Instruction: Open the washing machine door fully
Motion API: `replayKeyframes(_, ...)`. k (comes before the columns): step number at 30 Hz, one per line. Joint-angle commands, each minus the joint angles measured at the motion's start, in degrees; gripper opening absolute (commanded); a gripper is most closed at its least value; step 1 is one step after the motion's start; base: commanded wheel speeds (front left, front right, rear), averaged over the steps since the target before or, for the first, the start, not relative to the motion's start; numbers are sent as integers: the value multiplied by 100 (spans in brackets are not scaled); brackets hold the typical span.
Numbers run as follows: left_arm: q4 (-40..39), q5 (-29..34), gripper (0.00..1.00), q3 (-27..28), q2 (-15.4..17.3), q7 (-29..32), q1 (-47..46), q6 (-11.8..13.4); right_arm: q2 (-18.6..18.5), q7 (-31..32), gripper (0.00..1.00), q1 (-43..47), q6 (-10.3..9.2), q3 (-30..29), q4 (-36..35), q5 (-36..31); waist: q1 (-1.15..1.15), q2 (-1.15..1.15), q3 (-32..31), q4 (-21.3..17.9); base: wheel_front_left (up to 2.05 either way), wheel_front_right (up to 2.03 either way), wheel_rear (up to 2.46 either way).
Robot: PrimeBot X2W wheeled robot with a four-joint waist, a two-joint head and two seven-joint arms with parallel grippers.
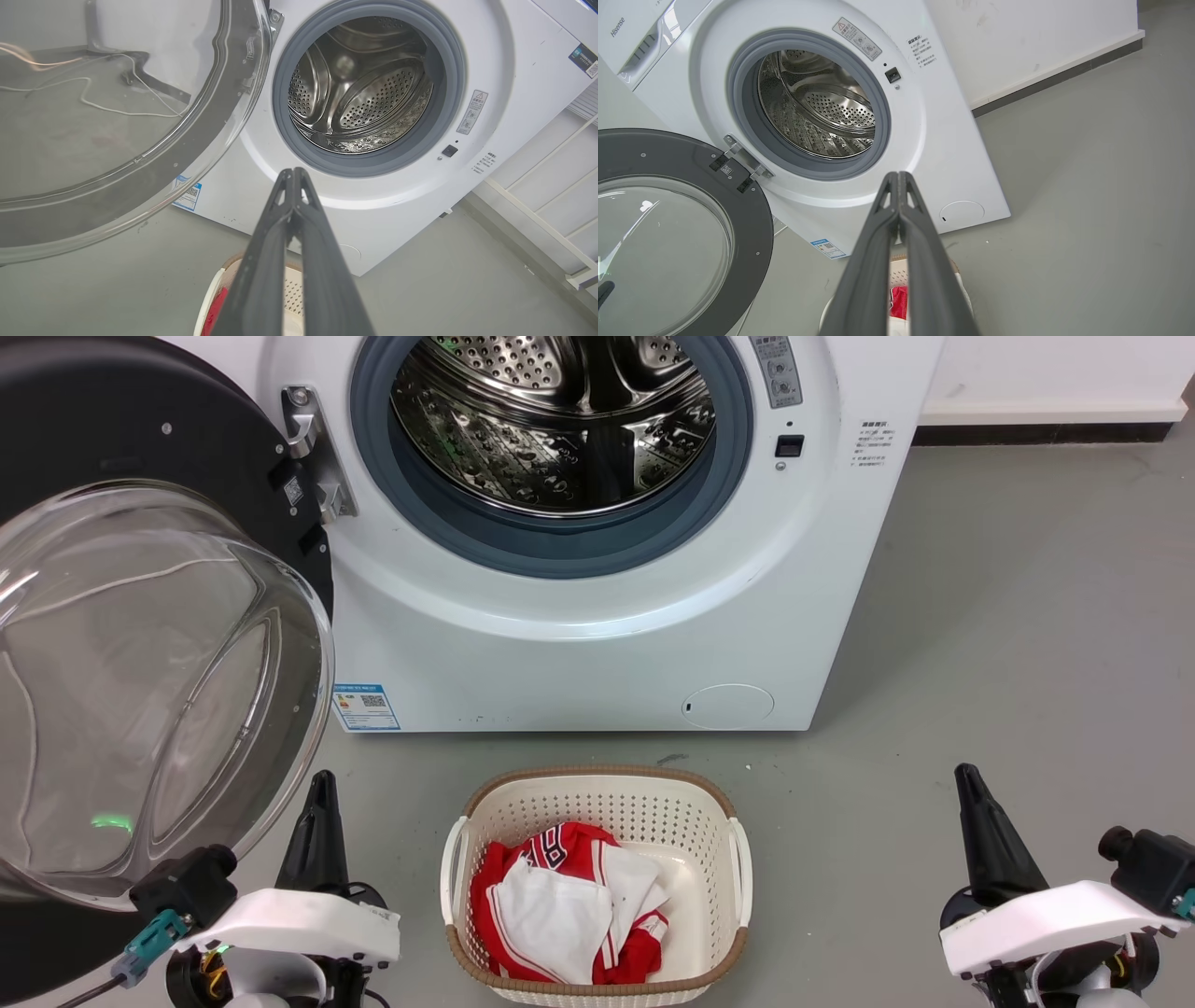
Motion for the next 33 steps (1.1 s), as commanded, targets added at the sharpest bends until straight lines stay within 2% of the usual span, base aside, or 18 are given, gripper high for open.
replayKeyframes(1,-59,-161,0,21,13,35,-142,-16,-48,11,0,-158,-1,-20,-47,170,0,0,-1,0,0,0,0)
replayKeyframes(11,27,-1232,0,97,11,292,-171,-108,-79,152,0,-218,-1,-62,86,1255,0,0,-26,6,0,0,0)
replayKeyframes(33,169,-2879,0,215,6,701,-202,-241,-101,391,0,-311,-1,-163,296,2903,0,0,-72,16,0,0,0)
